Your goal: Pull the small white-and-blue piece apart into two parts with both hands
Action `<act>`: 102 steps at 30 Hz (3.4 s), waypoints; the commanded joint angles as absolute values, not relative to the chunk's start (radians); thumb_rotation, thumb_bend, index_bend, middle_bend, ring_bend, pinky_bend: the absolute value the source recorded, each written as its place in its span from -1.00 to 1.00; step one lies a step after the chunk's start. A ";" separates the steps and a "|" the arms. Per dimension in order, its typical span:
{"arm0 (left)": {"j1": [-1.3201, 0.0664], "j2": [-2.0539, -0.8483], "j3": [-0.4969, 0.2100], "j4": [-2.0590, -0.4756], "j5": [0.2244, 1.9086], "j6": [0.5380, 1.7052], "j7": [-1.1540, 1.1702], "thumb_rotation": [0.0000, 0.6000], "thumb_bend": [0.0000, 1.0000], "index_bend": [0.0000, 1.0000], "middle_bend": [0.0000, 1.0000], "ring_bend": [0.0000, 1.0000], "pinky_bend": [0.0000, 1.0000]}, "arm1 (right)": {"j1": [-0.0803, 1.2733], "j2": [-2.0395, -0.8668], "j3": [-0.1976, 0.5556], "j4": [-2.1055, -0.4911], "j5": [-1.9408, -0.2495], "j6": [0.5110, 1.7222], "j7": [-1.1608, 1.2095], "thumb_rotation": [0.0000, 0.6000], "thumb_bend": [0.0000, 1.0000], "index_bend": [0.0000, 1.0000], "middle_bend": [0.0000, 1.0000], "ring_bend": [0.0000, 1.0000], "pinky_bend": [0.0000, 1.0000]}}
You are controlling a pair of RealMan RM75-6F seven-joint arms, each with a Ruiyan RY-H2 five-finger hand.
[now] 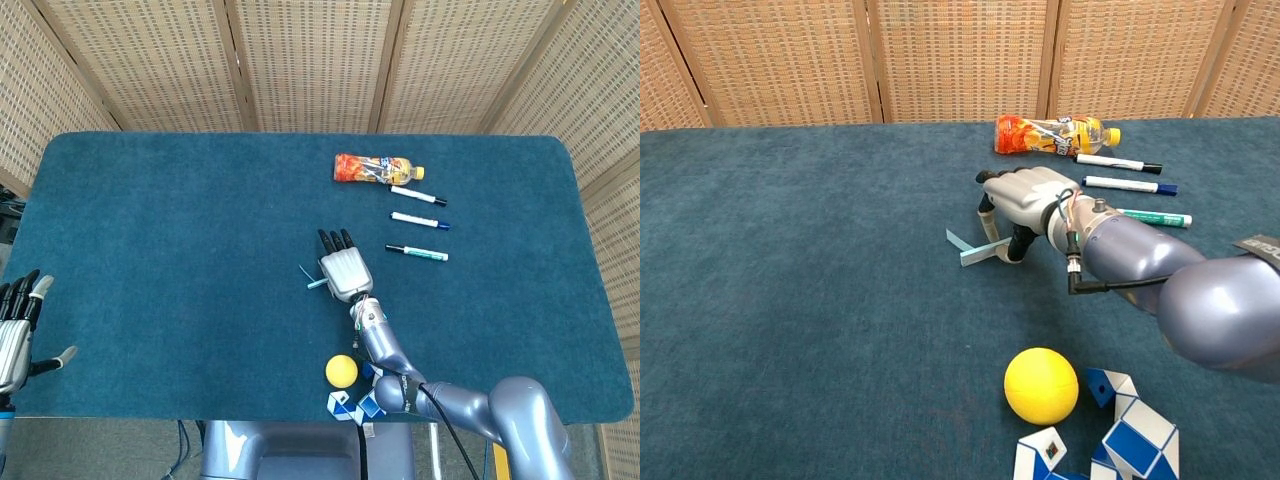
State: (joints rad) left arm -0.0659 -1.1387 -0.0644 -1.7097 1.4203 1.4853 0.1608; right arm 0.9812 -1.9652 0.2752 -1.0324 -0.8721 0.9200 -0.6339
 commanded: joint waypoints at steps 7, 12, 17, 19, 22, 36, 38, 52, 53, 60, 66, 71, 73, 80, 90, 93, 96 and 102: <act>-0.068 -1.140 -0.062 -1.710 1.422 1.482 0.164 1.00 -1.00 -1.00 -1.00 -1.00 -1.00 | 0.964 -1.925 0.288 -1.113 -0.898 0.948 -0.612 1.00 0.14 0.18 -1.00 -1.00 -1.00; -0.085 -1.141 -0.071 -1.697 1.440 1.479 0.169 1.00 -1.00 -1.00 -1.00 -1.00 -1.00 | 0.941 -1.868 0.279 -1.217 -0.954 0.994 -0.598 1.00 0.14 0.19 -1.00 -1.00 -1.00; -0.170 -1.175 -0.129 -1.591 1.522 1.478 0.165 1.00 -1.00 -0.98 -0.47 -0.41 -0.65 | 0.914 -1.787 0.262 -1.342 -1.020 1.047 -0.606 1.00 0.14 0.19 -1.00 -1.00 -1.00; -0.210 -1.193 -0.148 -1.541 1.556 1.468 0.135 1.00 -1.00 -0.91 -0.15 -0.10 -0.41 | 0.908 -1.768 0.262 -1.375 -1.026 1.059 -0.613 1.00 0.14 0.19 -1.00 -1.00 -1.00; -0.293 -1.232 -0.174 -1.440 1.626 1.444 0.054 1.00 -1.00 -0.84 0.17 0.24 -0.06 | 0.898 -1.746 0.265 -1.419 -1.015 1.074 -0.631 1.00 0.14 0.21 -1.00 -1.00 -1.00; -0.572 -1.418 -0.218 -1.273 1.680 1.242 -0.049 1.00 -1.00 -0.53 0.89 0.93 0.88 | 0.913 -1.751 0.294 -1.501 -0.928 1.098 -0.725 1.00 0.14 0.21 -1.00 -1.00 -1.00; -0.591 -1.441 -0.218 -1.266 1.665 1.216 -0.054 1.00 -1.00 -0.51 0.89 0.93 0.88 | 0.917 -1.755 0.300 -1.507 -0.917 1.102 -0.733 1.00 0.14 0.21 -1.00 -1.00 -1.00; -0.728 -1.627 -0.207 -1.107 1.654 1.152 -0.185 1.00 -0.97 -0.32 0.89 0.93 0.88 | 0.930 -1.762 0.321 -1.573 -0.866 1.143 -0.771 1.00 0.14 0.21 -1.00 -1.00 -1.00; -0.736 -1.635 -0.204 -1.097 1.657 1.149 -0.192 1.00 -0.94 -0.31 0.89 0.93 0.88 | 0.930 -1.762 0.321 -1.577 -0.865 1.145 -0.772 1.00 0.14 0.21 -1.00 -1.00 -1.00; -0.780 -1.675 -0.193 -1.062 1.658 1.133 -0.223 1.00 -0.74 -0.21 0.89 0.93 0.88 | 0.936 -1.771 0.327 -1.590 -0.860 1.156 -0.766 1.00 0.14 0.21 -1.00 -1.00 -1.00; -0.802 -1.698 -0.188 -1.063 1.642 1.121 -0.242 1.00 -0.54 -0.12 0.89 0.93 0.88 | 0.946 -1.778 0.330 -1.591 -0.854 1.161 -0.773 1.00 0.14 0.21 -1.00 -1.00 -1.00; -0.812 -1.707 -0.190 -1.065 1.632 1.124 -0.247 1.00 -0.38 -0.04 0.89 0.93 0.88 | 0.949 -1.779 0.327 -1.589 -0.848 1.163 -0.780 1.00 0.14 0.21 -1.00 -1.00 -1.00; -0.816 -1.708 -0.190 -1.067 1.628 1.126 -0.248 1.00 -0.34 -0.01 0.89 0.93 0.88 | 0.951 -1.779 0.327 -1.587 -0.845 1.164 -0.783 1.00 0.14 0.21 -1.00 -1.00 -1.00; -0.821 -1.704 -0.185 -1.077 1.612 1.126 -0.229 1.00 -0.33 0.01 0.89 0.93 0.88 | 0.954 -1.774 0.329 -1.588 -0.837 1.169 -0.785 1.00 0.14 0.21 -1.00 -1.00 -1.00; -0.829 -1.707 -0.179 -1.078 1.573 1.097 -0.199 1.00 -0.33 0.02 0.89 0.93 0.88 | 0.957 -1.764 0.329 -1.599 -0.829 1.175 -0.788 1.00 0.14 0.21 -1.00 -1.00 -1.00; -0.830 -1.709 -0.180 -1.081 1.561 1.090 -0.199 1.00 -0.32 0.03 0.89 0.93 0.88 | 0.959 -1.763 0.329 -1.599 -0.828 1.175 -0.788 1.00 0.14 0.21 -1.00 -1.00 -1.00; -0.833 -1.712 -0.183 -1.084 1.554 1.092 -0.197 1.00 -0.29 0.07 0.89 0.93 0.88 | 0.960 -1.762 0.327 -1.598 -0.826 1.176 -0.789 1.00 0.18 0.21 -1.00 -1.00 -1.00; -0.837 -1.714 -0.184 -1.088 1.543 1.093 -0.190 1.00 -0.22 0.14 0.89 0.93 0.88 | 0.962 -1.761 0.326 -1.598 -0.824 1.178 -0.788 1.00 0.23 0.21 -1.00 -1.00 -1.00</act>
